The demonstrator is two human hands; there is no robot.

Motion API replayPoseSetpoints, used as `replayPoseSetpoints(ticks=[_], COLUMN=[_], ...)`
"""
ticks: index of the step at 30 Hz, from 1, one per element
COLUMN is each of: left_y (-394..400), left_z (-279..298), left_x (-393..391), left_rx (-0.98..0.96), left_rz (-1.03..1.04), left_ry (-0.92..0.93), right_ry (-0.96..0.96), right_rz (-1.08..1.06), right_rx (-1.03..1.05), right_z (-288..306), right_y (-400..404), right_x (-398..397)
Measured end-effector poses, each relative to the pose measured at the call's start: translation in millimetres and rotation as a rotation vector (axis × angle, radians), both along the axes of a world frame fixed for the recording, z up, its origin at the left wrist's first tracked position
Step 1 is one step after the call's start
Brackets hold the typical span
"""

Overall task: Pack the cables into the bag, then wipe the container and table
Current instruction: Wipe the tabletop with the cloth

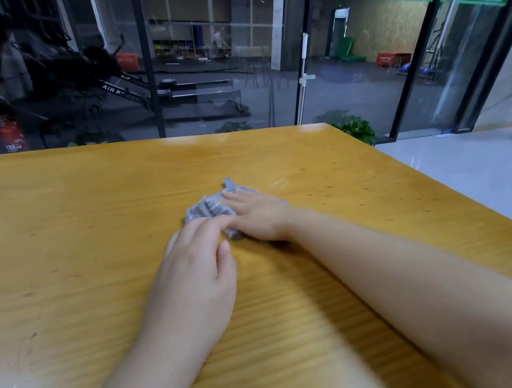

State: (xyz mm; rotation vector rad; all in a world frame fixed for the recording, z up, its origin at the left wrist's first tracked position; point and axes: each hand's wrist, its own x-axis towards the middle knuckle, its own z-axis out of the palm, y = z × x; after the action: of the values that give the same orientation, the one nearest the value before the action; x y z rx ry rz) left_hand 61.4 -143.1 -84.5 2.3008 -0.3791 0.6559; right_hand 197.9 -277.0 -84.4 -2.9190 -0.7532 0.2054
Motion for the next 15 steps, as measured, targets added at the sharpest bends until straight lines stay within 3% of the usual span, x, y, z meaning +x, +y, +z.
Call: replayPoseSetpoints(ticks=[5,11,15], left_y=[1,1,0], left_z=[5,7,10], left_x=[-2,-11,-18], left_rx=[-0.041,-0.064,-0.040], left_rz=[-0.010,-0.042,-0.077], left_ry=[-0.023,-0.030,-0.018], right_ry=[0.026,0.064,0.193], right_rz=[0.142,0.157,0.083], right_rx=[0.076,0.095,0.331], right_z=[0,6,10], right_y=[0,-25,-44], right_x=[-56,-113,-133])
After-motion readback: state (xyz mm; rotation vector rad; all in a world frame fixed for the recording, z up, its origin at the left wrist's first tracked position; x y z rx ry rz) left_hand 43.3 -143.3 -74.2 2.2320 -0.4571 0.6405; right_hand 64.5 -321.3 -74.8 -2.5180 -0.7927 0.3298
